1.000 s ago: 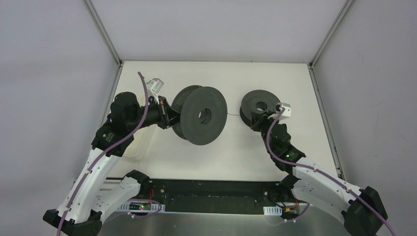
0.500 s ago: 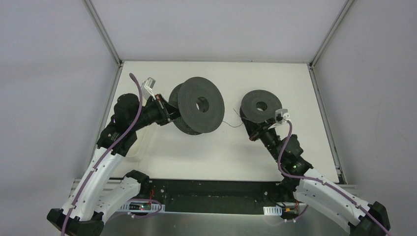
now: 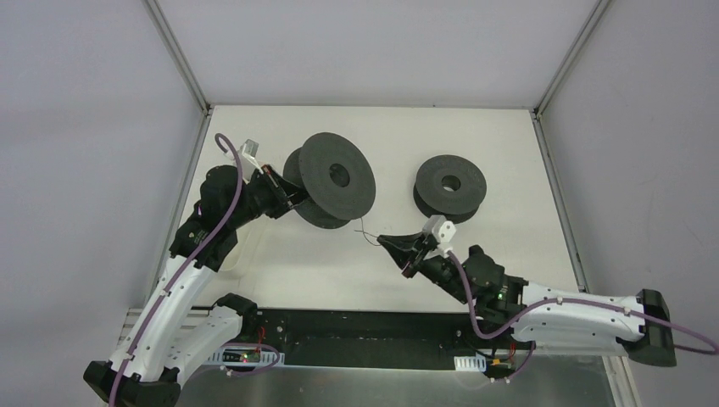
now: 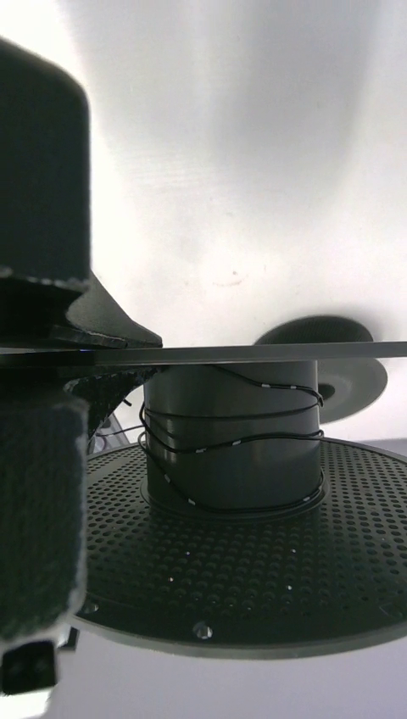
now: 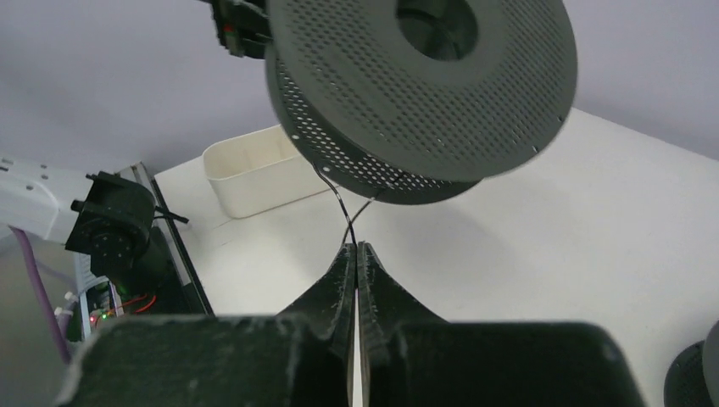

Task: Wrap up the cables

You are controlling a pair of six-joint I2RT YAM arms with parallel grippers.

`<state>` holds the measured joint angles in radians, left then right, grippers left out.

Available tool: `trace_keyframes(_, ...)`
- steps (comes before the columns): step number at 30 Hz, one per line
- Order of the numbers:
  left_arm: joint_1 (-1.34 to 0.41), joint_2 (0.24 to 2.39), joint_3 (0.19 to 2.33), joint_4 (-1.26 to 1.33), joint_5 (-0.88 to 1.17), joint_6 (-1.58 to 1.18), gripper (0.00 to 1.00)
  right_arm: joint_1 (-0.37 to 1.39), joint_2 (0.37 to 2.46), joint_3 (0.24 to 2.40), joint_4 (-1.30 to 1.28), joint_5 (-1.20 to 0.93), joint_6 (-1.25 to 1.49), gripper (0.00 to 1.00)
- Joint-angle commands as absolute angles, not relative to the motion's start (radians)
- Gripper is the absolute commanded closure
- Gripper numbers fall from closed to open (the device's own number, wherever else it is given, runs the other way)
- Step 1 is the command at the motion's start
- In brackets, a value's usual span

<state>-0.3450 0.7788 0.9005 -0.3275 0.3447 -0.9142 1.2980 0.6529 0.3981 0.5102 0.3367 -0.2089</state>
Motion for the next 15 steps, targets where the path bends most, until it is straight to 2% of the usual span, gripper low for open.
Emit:
trace_keyframes(1, -0.334, 0.769, 0.931, -0.325, 0.263, -0.819, 1.0, 1.44, 0.777, 0.543, 0.573, 0.479, -0.398, 1.0)
trace_keyframes(6, -0.335, 0.785, 0.93, -0.391, 0.228, -0.722, 1.0, 1.515, 0.973, 0.689, 0.621, 0.53, -0.484, 1.0)
trace_keyframes(15, -0.339, 0.801, 0.927, -0.472, 0.204, -0.594, 1.0, 1.505, 1.224, 0.92, 0.63, 0.585, -0.505, 1.0)
